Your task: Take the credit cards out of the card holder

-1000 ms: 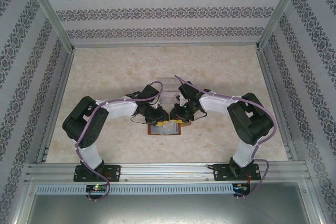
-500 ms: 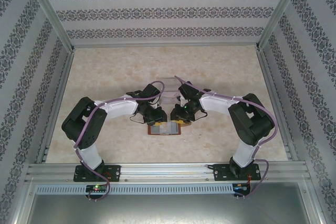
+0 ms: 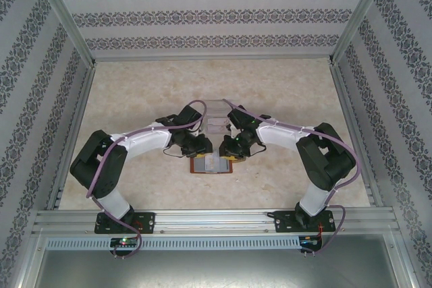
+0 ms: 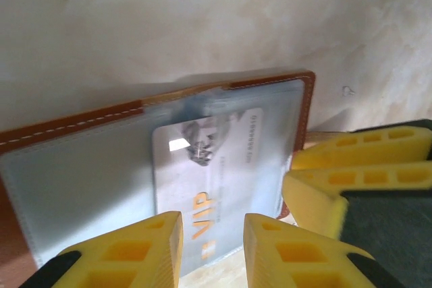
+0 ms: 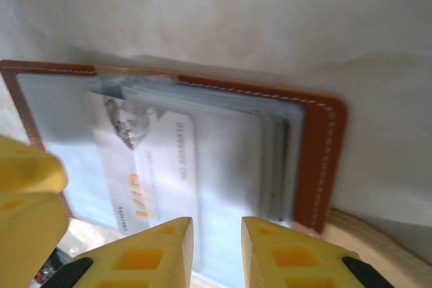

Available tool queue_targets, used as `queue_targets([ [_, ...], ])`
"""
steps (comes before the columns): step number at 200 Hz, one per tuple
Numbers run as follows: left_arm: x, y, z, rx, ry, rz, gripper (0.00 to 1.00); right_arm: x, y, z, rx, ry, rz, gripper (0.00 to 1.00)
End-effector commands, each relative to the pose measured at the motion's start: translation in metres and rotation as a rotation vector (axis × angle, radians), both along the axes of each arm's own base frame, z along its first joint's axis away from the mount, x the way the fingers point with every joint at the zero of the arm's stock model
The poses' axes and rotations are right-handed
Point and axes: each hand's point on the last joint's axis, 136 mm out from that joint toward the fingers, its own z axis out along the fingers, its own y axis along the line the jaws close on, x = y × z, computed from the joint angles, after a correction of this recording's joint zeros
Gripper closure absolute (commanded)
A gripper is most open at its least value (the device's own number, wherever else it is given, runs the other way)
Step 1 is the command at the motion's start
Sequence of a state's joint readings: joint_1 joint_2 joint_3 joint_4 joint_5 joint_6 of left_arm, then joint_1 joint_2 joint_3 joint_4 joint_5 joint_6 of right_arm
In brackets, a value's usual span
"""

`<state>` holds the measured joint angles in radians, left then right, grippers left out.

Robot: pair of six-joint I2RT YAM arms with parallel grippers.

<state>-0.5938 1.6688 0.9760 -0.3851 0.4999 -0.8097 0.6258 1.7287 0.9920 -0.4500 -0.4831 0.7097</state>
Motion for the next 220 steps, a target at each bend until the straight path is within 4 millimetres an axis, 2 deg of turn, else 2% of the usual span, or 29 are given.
queue_targets([
  [1,0.000,0.007,-0.004,-0.014,0.015,0.032,0.70,0.004,0.021,0.011,0.059,-0.014,0.021,0.73],
  [23,-0.001,0.004,-0.006,-0.058,0.030,0.040,0.70,0.002,0.022,0.004,0.040,-0.002,0.029,0.73],
  [84,-0.004,-0.003,-0.017,-0.125,0.072,0.054,0.69,-0.008,0.006,-0.030,-0.056,0.062,0.026,0.73],
  [155,-0.003,-0.005,-0.015,-0.149,0.065,0.061,0.74,-0.009,0.006,-0.033,-0.061,0.068,0.032,0.73],
  [220,-0.001,0.007,-0.009,-0.113,0.026,0.054,0.83,-0.008,0.003,-0.031,-0.063,0.063,0.031,0.73],
])
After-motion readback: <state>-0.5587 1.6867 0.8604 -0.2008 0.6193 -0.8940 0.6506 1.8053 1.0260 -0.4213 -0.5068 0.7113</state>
